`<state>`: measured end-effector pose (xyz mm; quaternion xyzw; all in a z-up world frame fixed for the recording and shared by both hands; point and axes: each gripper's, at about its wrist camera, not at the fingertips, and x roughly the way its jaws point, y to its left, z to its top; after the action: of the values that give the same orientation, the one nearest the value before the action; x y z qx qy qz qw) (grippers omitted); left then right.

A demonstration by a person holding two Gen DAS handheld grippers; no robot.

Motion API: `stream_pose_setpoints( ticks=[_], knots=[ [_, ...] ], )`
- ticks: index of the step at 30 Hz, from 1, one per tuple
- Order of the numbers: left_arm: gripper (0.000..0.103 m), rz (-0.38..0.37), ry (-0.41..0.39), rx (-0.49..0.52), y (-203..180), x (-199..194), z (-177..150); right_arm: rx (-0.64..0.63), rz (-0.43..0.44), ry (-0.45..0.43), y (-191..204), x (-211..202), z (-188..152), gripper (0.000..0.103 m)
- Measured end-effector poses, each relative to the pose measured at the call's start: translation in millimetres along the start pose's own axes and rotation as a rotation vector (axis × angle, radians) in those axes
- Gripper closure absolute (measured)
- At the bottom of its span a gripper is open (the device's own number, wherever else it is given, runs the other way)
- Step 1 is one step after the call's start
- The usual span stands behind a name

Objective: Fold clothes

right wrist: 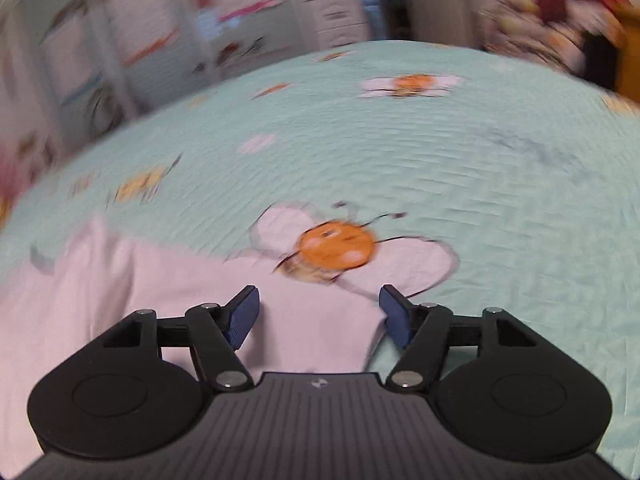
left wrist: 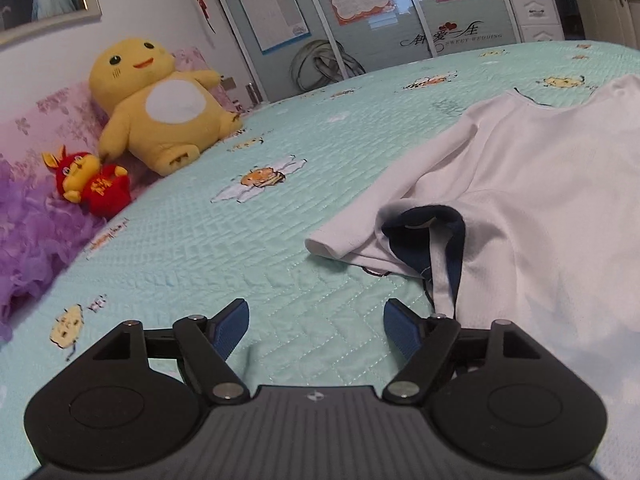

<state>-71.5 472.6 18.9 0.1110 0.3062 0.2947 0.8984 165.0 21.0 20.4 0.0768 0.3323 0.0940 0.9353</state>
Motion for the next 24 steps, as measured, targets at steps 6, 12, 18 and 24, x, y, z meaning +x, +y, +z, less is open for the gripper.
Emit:
stream_pose_setpoints(
  ticks=[6, 12, 18, 24],
  knots=[
    [0.018, -0.003, 0.014, -0.027, 4.2, 0.1, -2.3, -0.484, -0.14, -0.002, 49.6, 18.6, 11.0, 0.101],
    [0.014, 0.017, 0.023, -0.027, 2.8, 3.4, -2.3, -0.82, -0.716, -0.223, 52.3, 64.7, 52.3, 0.099],
    [0.014, -0.021, 0.056, -0.055, 13.4, 3.6, 0.7, -0.274, -0.395, 0.011, 16.6, 51.2, 38.7, 0.069],
    [0.015, -0.059, -0.003, -0.126, 37.2, -18.2, 12.8, 0.042, -0.237, -0.066, -18.7, -49.9, -16.6, 0.049]
  ],
)
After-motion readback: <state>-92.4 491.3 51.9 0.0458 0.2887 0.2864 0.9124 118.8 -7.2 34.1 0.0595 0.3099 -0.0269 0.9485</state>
